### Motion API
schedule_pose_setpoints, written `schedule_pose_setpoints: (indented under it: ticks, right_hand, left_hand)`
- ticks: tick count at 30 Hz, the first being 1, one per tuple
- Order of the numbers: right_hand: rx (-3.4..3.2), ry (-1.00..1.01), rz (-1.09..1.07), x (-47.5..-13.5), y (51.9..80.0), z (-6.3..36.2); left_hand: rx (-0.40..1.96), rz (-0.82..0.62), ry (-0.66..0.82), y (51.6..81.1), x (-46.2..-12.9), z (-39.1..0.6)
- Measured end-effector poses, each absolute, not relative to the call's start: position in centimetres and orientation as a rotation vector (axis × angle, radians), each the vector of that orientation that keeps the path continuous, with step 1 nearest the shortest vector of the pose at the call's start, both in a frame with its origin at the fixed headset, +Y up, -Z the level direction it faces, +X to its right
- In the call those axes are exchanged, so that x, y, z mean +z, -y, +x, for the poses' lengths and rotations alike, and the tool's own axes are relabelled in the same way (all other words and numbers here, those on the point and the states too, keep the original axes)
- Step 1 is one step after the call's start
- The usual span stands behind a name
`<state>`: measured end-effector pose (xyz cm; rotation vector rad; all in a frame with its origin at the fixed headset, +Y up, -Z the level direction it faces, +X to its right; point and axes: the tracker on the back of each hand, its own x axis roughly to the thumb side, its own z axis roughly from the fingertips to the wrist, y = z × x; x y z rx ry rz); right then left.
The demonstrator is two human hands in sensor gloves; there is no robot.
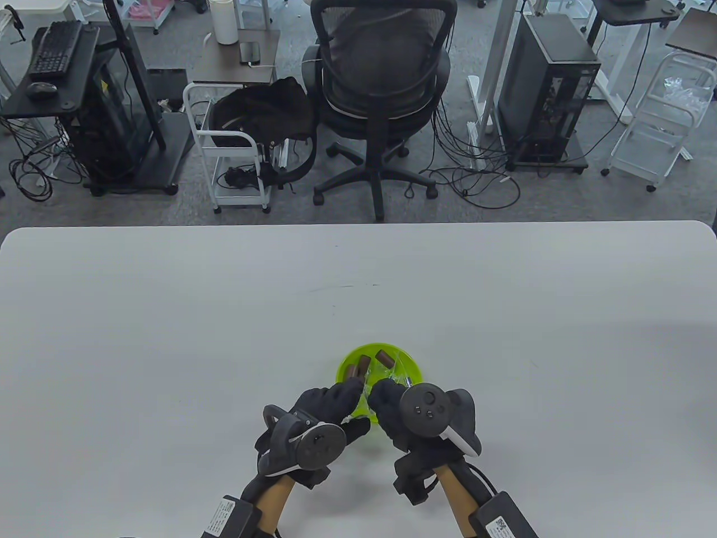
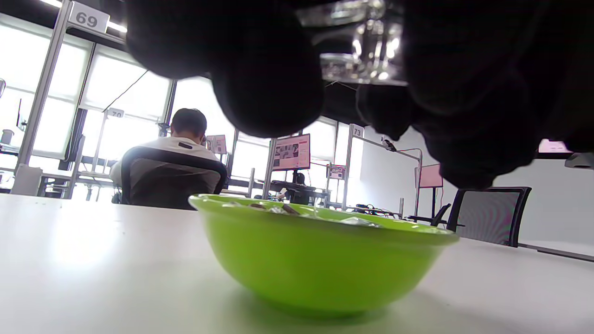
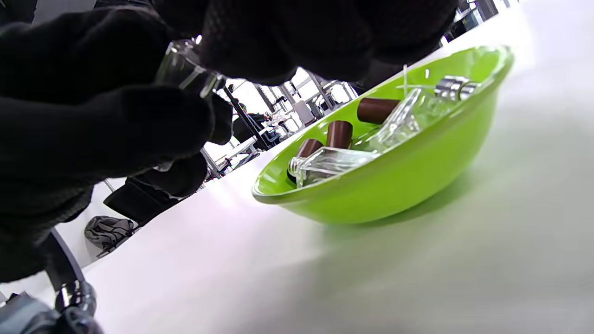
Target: Assemble perfume bottles from components
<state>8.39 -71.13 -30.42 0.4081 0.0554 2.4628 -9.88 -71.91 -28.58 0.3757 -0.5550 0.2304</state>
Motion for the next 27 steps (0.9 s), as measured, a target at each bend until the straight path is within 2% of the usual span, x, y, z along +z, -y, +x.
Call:
schedule_pose_setpoints:
  ticks: [3,5,9,12,18,27]
  right_hand:
    - [2.329,-0.168,0.416,-30.8,71.1,8.9]
    - [2.312,-0.16,0.433,-30.8,70.6,9.3]
    - [2.466,0.14,0.359,-30.6,69.0,11.3]
    - [2.575,0.186,0.315,-31.0,69.1,12.3]
    - [2.734,0.063,0.326,-32.0,70.1,11.0]
    - [2.915,-0.127,0.356,-34.3,70.8,5.0]
  left_hand:
    - [0.266,0.367,0.547,71.9,-28.9,-10.5]
    - [0.333,0.357,0.525,71.8,-29.2,-11.1]
    - [0.438,0.364,0.432,71.7,-29.9,-13.6]
    - [0.497,0.368,0.385,71.5,-30.2,-14.9]
    - [0.53,0.377,0.364,71.3,-30.2,-15.6]
    - [0.577,0.388,0.321,71.1,-30.3,-16.7]
